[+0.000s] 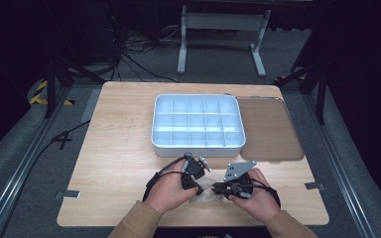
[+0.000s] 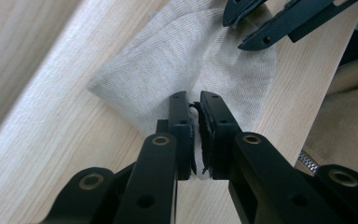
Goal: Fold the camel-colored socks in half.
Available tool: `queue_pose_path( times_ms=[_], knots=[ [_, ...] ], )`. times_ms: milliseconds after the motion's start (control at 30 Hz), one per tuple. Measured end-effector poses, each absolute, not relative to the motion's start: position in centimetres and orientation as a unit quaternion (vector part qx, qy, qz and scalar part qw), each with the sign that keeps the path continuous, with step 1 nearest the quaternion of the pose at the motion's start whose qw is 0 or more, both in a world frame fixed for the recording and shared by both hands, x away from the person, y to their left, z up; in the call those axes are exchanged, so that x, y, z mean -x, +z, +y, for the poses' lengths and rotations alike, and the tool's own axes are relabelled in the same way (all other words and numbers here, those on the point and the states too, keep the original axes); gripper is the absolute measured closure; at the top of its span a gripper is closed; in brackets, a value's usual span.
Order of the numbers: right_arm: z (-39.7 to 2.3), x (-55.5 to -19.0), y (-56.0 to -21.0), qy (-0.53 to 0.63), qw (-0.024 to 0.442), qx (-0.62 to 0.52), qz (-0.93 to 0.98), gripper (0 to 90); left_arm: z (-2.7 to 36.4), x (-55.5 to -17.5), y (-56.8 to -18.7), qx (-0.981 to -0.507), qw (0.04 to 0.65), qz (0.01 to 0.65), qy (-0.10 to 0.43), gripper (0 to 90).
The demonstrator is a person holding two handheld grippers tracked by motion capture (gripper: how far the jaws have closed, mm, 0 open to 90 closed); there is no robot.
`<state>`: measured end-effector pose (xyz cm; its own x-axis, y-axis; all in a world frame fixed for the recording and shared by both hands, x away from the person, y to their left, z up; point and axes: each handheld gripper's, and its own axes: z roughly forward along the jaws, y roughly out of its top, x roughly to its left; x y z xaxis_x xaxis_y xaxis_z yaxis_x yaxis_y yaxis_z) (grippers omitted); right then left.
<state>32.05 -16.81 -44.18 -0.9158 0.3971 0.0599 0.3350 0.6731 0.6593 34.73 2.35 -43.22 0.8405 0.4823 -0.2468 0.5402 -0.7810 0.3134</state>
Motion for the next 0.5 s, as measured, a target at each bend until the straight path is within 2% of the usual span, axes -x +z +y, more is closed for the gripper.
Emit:
queue_pose_path(
  times_ms=[233,500],
  knots=[
    [-17.8,-32.7,-46.1,0.345,0.017,-0.217,0.913,77.9,2.2,-35.0,-43.5,-0.940,0.188,0.272,-0.086,84.9],
    [-17.8,-32.6,-46.1,0.339,0.029,-0.206,0.918,78.5,2.3,-34.8,-43.3,-0.937,0.193,0.276,-0.091,84.3]
  ],
)
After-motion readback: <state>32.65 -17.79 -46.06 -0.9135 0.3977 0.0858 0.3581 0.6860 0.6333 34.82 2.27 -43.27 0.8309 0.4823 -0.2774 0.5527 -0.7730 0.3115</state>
